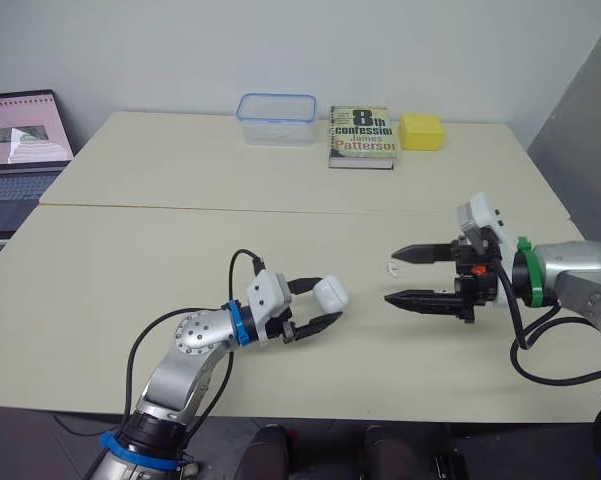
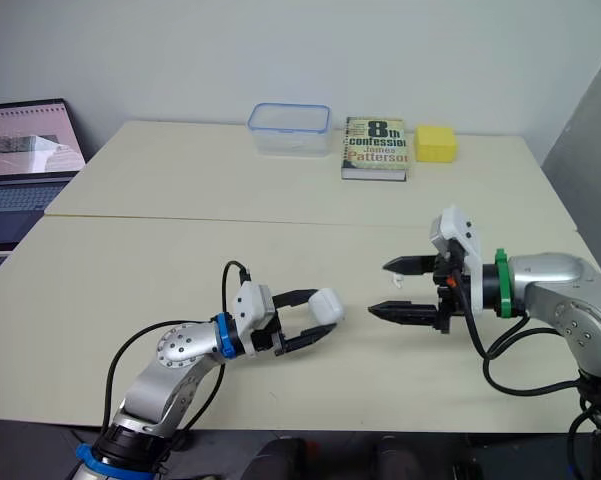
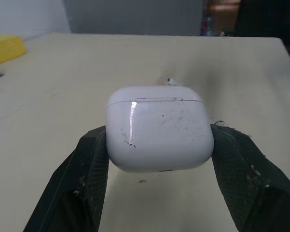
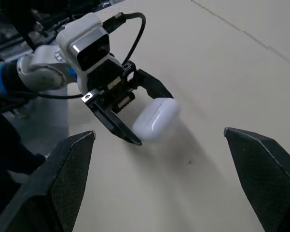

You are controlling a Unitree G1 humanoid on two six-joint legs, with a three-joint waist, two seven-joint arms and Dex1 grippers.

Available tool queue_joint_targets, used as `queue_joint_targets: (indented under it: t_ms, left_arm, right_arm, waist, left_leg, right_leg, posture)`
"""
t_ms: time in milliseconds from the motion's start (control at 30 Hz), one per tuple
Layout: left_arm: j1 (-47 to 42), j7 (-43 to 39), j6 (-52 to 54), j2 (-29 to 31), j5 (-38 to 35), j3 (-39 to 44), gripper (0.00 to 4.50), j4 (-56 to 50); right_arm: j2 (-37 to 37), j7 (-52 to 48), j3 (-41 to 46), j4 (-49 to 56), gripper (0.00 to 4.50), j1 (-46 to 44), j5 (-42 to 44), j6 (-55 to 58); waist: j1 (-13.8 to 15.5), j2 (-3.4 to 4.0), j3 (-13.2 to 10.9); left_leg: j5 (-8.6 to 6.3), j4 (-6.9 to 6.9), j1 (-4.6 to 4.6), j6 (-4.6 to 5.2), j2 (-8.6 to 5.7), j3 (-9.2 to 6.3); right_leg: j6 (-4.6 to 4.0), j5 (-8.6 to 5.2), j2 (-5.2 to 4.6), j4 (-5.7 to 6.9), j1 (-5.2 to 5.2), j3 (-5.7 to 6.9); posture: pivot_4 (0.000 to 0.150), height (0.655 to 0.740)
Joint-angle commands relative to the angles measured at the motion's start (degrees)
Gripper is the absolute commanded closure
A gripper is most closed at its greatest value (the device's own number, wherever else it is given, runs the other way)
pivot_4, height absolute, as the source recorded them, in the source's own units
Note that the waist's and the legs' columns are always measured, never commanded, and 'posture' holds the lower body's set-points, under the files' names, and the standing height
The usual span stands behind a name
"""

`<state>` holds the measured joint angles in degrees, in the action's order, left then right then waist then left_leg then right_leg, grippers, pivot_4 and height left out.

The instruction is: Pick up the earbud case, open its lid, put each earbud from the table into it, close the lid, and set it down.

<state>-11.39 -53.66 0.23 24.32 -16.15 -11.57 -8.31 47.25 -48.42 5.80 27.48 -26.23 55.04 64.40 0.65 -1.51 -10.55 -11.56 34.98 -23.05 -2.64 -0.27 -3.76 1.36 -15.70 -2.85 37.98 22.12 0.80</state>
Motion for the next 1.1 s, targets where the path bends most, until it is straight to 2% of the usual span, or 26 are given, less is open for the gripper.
queue_joint_targets:
  t_ms: [33,133,300,633,767,1000,1033,1100]
  left_arm:
    - [-2.52,-2.03,-7.97,-1.38,1.30,-0.73,1.72,1.60]
    - [-3.70,-3.14,-11.69,-2.19,1.65,-0.87,1.72,3.61]
    - [-4.95,-5.48,-17.30,-2.59,2.25,-1.84,1.72,6.11]
    - [-4.49,-5.05,-19.86,-2.98,2.73,-1.89,1.72,6.50]
    - [-4.09,-4.99,-20.47,-2.89,3.04,-1.99,1.72,6.24]
    - [-3.79,-4.95,-20.95,-2.93,3.10,-1.99,1.72,6.24]
    - [-3.82,-5.05,-21.12,-2.94,3.05,-2.06,1.73,6.28]
    - [-3.76,-4.97,-21.07,-3.07,2.79,-2.04,1.73,6.29]
  right_arm:
    - [-4.39,9.83,2.53,1.43,0.00,0.26,10.66,8.75]
    - [-7.20,16.40,3.09,-0.07,0.00,0.07,16.90,12.87]
    - [-11.21,24.07,1.56,-4.51,0.00,-0.14,20.70,15.23]
    - [-13.84,27.62,-0.41,-8.40,0.00,-1.23,22.71,16.46]
    - [-14.35,27.67,-0.98,-9.14,0.94,-1.64,22.46,16.38]
    - [-14.62,27.32,-1.26,-10.05,3.51,-2.21,23.12,16.55]
    - [-14.60,27.23,-1.30,-10.27,3.75,-2.38,23.30,16.63]
    - [-14.50,27.05,-1.41,-10.47,3.74,-2.58,23.52,16.77]
  waist:
    - [-0.04,0.00,0.00]
    - [-0.15,0.00,0.00]
    - [-0.48,0.00,0.00]
    - [-0.63,0.01,0.00]
    - [-0.66,0.01,0.00]
    - [-0.69,0.01,0.00]
    - [-0.69,0.01,0.00]
    - [-0.70,0.01,0.00]
  left_leg:
    - [0.00,0.01,0.00,0.01,-0.02,0.02]
    - [0.01,0.04,0.00,0.03,-0.03,0.09]
    - [-0.05,0.04,-0.01,0.13,-0.06,0.14]
    - [-0.05,0.04,0.00,0.13,-0.03,0.12]
    - [-0.05,0.04,0.01,0.13,0.00,0.12]
    - [-0.05,0.04,0.01,0.14,0.04,0.11]
    - [-0.05,0.04,0.01,0.14,0.04,0.10]
    - [-0.06,0.04,0.01,0.14,0.04,0.11]
  right_leg:
    - [0.05,-0.01,0.04,0.00,-0.01,-0.01]
    - [0.22,-0.02,0.10,-0.02,0.00,-0.02]
    - [0.25,-0.02,0.15,-0.03,0.01,-0.04]
    - [0.28,-0.02,0.36,-0.01,0.03,-0.05]
    - [0.28,-0.02,0.41,-0.01,0.04,-0.06]
    - [0.27,-0.01,0.46,0.00,0.05,-0.06]
    - [0.27,-0.01,0.47,-0.01,0.05,-0.06]
    - [0.27,-0.01,0.47,-0.01,0.05,-0.06]
  posture:
    - [0.150,0.7377]
    - [0.150,0.7377]
    - [0.150,0.7377]
    - [0.150,0.7377]
    - [0.150,0.7377]
    - [0.150,0.7377]
    - [0.150,0.7377]
    - [0.150,0.7377]
